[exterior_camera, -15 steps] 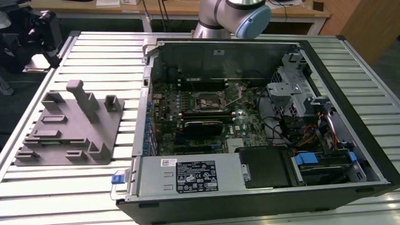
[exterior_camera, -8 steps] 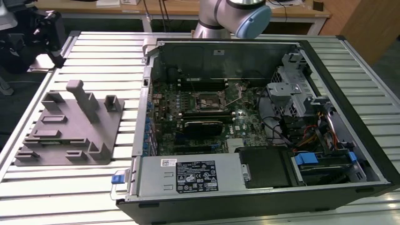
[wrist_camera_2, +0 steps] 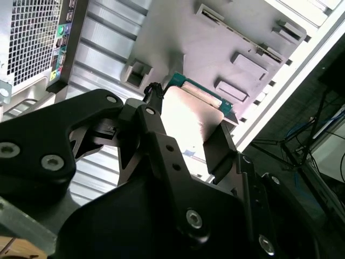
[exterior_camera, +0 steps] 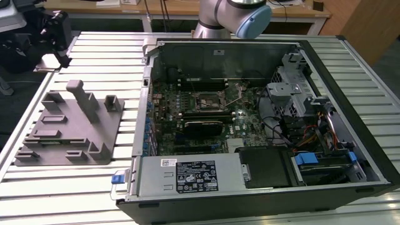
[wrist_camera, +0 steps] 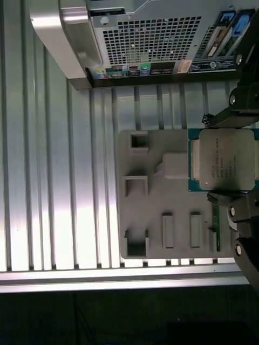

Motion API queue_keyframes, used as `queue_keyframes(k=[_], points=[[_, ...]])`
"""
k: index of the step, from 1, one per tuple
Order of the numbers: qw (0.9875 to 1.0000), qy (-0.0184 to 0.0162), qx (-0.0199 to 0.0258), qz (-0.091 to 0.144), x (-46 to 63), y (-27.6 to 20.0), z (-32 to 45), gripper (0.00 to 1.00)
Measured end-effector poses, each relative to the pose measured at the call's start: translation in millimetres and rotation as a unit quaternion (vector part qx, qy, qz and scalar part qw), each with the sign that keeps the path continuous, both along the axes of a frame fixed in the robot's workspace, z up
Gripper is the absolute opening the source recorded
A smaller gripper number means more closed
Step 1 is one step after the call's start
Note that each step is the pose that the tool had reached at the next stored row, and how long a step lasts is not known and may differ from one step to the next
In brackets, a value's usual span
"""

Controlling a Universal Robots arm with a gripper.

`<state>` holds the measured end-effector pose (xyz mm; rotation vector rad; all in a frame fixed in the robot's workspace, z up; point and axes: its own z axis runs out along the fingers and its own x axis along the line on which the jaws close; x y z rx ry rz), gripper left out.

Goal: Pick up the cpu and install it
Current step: 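Pick up the cpu and move it towards the insertion slot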

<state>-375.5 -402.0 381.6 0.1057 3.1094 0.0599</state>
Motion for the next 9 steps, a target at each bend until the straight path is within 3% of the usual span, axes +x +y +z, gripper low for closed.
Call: queue_keyframes(k=[9], points=[[1.0,0.0,0.0,0.0,12.4,0.6,0.0,0.55]])
